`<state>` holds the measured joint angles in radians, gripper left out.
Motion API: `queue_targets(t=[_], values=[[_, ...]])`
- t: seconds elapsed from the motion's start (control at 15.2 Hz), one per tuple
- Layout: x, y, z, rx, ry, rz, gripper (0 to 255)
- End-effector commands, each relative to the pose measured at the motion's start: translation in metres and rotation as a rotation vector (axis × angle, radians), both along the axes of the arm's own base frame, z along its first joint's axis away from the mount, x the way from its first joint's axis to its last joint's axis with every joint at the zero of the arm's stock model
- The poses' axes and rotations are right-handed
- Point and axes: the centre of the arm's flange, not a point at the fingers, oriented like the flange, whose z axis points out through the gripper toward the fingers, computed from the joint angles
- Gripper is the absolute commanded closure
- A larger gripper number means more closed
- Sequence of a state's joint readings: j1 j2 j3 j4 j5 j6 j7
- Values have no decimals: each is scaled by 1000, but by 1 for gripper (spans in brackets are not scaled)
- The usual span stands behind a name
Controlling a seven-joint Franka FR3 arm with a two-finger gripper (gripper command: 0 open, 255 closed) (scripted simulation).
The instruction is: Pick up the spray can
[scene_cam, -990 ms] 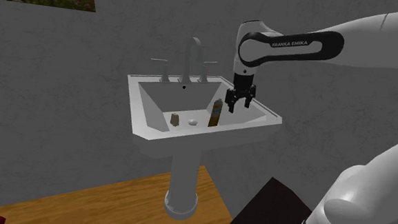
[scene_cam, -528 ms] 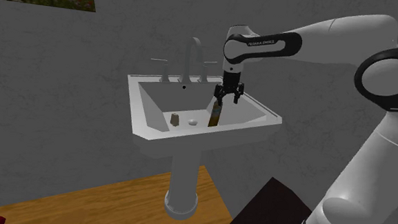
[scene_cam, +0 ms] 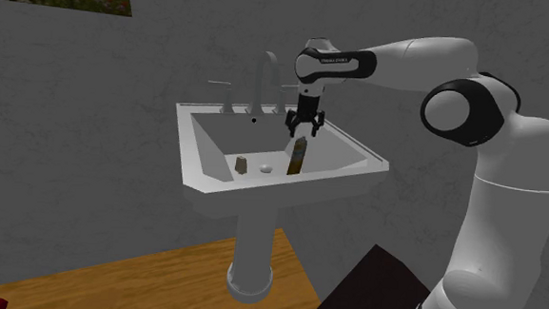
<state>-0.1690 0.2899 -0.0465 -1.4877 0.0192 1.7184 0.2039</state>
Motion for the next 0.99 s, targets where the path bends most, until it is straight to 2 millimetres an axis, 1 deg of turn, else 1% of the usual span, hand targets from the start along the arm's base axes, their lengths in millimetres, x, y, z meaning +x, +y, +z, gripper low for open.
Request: queue_targets(t=[0.0, 0.33, 0.46, 0.53, 0.92], values=[[3, -3, -9, 2, -2, -6, 0], [3, -3, -35, 2, -2, -6, 0], [3, -3, -38, 2, -2, -6, 0], [3, -3, -38, 2, -2, -6, 255], [3, -2, -38, 2, -2, -6, 255]])
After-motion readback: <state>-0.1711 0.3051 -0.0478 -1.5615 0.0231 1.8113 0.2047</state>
